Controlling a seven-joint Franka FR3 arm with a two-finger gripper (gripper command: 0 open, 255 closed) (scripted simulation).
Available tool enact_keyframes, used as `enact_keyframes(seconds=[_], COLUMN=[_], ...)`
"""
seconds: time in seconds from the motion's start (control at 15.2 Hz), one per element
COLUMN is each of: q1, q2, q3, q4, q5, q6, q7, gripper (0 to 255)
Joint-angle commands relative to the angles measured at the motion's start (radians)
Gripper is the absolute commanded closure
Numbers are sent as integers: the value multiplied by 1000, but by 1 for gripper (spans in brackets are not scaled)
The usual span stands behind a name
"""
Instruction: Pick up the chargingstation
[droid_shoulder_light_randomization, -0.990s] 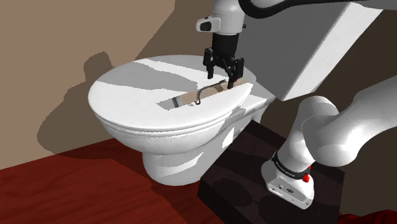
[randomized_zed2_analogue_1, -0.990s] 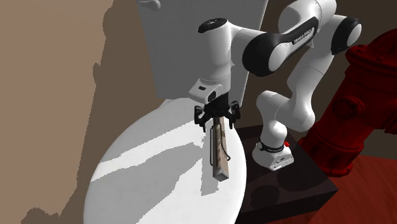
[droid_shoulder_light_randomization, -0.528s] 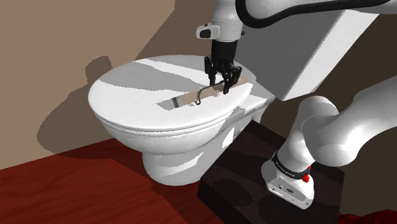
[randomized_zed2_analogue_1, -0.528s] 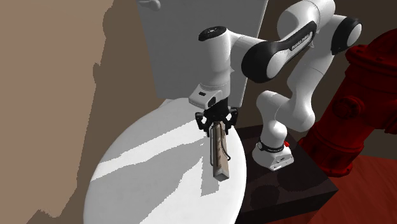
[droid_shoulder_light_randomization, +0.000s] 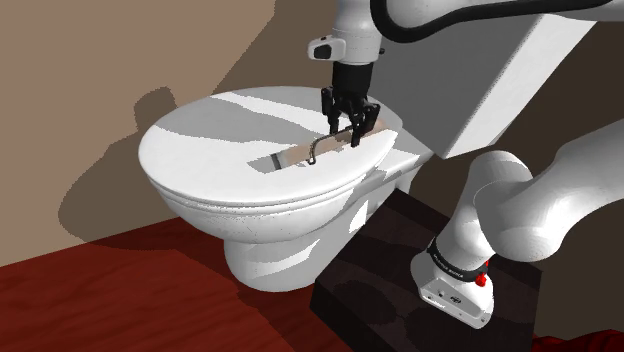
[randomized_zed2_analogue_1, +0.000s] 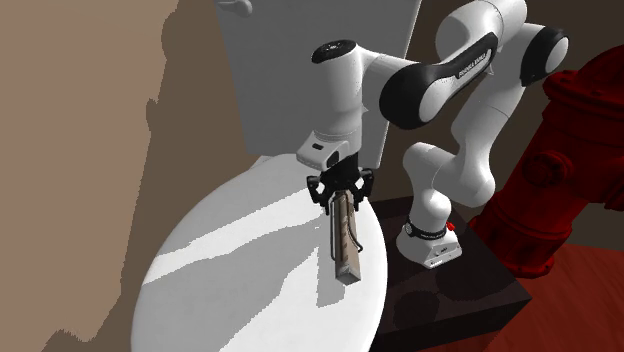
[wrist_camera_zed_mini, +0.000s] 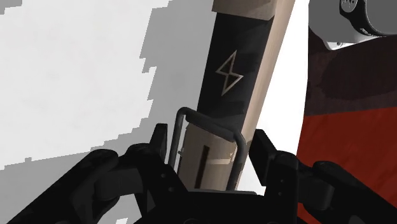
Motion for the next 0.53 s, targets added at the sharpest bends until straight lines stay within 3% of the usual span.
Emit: enact_keyframes(seconds=[0.0, 0.46], q1=[0, 3], q2=[-1, 4], q3=[1, 5], q4=[18, 116], q5=[1, 4], q6=[-19, -112], q7=[1, 4], gripper=[255, 255])
